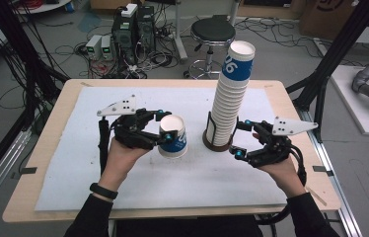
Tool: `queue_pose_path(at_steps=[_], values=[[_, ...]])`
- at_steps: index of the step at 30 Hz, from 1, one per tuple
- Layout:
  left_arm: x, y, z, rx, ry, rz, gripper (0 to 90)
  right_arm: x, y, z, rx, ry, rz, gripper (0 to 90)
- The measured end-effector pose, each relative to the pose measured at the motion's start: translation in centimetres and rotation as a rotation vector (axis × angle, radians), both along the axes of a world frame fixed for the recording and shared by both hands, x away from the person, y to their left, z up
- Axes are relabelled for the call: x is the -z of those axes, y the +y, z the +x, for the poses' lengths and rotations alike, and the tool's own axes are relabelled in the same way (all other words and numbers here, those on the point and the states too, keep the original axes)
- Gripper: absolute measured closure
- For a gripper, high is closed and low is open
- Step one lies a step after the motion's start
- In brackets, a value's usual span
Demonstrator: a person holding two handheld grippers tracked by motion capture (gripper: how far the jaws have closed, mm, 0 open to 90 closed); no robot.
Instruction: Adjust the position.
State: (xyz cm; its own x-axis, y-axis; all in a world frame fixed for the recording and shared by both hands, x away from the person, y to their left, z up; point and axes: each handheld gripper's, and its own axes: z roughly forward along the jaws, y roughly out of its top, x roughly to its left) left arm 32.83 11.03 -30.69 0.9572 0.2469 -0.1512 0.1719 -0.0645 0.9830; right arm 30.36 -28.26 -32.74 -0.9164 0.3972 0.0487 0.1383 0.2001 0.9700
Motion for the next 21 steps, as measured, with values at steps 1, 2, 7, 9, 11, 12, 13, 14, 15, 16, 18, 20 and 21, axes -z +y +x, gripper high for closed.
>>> queue_pose_path(at_steps=[1,2,7,9,11,12,13,14,15,16,18,20,21], values=[[0.0,-0.2,-0.1,0.005,0.006,-0.009,29.7,0.1,0.4,-0.1,-0.013,-0.004,-0.005,15.0],[0.0,-0.3,-0.1,0.013,0.008,-0.012,29.7,0.1,0.4,-0.1,-0.013,-0.004,-0.005,15.0],[0.3,-1.1,-0.3,0.038,0.021,-0.032,29.8,0.5,1.4,-0.1,-0.047,0.019,-0.019,15.0],[0.3,-1.3,-0.4,0.041,0.022,-0.035,29.7,0.7,1.8,-0.1,-0.057,0.027,-0.022,15.0],[0.4,-1.7,-0.5,0.045,0.022,-0.037,29.7,0.9,2.2,-0.1,-0.059,0.030,-0.023,15.0],[0.4,-1.9,-0.5,0.046,0.020,-0.035,29.7,0.9,2.2,-0.1,-0.059,0.030,-0.023,15.0],[0.5,-2.1,-0.6,0.053,0.024,-0.038,29.7,1.0,2.7,-0.2,-0.070,0.034,-0.031,15.0],[0.5,-2.3,-0.7,0.059,0.021,-0.034,29.7,1.0,2.7,-0.2,-0.070,0.034,-0.031,15.0],[0.6,-2.8,-0.8,0.060,0.020,-0.035,29.8,1.2,3.2,-0.3,-0.079,0.044,-0.039,15.0],[0.6,-2.8,-0.8,0.060,0.020,-0.035,29.8,1.2,3.2,-0.3,-0.079,0.044,-0.039,15.0],[0.6,-3.2,-0.8,0.071,0.020,-0.031,29.7,1.4,3.7,-0.3,-0.094,0.051,-0.045,15.0],[0.7,-3.6,-0.9,0.079,0.022,-0.031,29.8,1.5,4.1,-0.4,-0.108,0.059,-0.046,15.0],[0.8,-3.7,-0.9,0.084,0.023,-0.029,29.8,1.7,4.4,-0.5,-0.115,0.061,-0.049,15.0]])
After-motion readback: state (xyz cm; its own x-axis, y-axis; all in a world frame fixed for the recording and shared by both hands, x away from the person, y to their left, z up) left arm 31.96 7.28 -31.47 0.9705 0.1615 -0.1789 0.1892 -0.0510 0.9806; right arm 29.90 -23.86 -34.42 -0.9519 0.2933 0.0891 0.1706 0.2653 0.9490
